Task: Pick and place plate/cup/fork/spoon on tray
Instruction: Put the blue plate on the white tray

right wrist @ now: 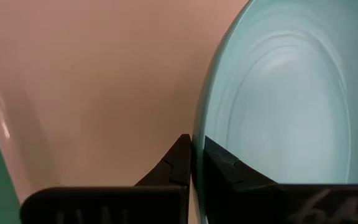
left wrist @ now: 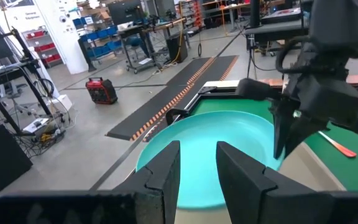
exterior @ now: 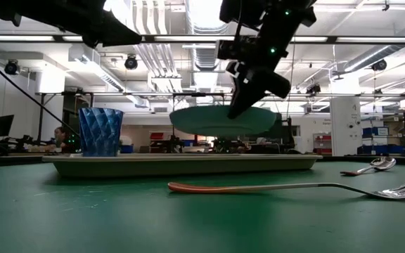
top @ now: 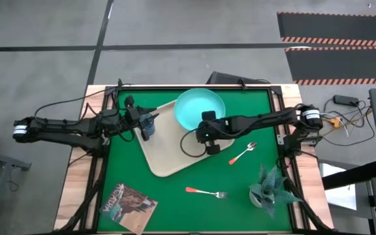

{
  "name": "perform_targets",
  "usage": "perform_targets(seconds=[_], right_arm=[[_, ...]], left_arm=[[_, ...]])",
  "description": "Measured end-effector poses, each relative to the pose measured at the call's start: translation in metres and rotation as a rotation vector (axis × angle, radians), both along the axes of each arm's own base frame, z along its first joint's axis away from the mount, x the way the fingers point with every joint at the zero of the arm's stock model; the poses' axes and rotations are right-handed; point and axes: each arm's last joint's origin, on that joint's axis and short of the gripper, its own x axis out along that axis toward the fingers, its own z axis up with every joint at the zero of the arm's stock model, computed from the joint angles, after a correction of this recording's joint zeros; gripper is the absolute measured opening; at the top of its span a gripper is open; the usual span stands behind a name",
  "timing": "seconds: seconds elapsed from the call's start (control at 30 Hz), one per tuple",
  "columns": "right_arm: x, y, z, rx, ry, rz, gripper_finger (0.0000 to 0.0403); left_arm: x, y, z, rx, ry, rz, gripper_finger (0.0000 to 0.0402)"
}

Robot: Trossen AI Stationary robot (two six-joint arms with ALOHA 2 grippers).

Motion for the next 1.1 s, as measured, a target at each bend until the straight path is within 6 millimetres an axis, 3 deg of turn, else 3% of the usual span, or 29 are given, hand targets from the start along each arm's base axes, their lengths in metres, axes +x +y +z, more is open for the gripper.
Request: perform_targets(seconds=[0.47,0.9,1.1], right_arm=[[0.003,0.019,-0.01,-0.028,0.026,0.104,0.0011],[0.009,0.019,-0.032,-0.017,0.072,0.087,0.0011],[0.011,0.019,-0.032,-0.018,0.049,0.088,0.0011]], left_arm=[[0.0,0.0,0.0,0.0,-0.002,0.0,0.0089],[0.0,0.0,0.001,0.001,-0.012,0.0,0.0089],[0.0,0.0,0.001,0.001,-0.012,0.0,0.0089]])
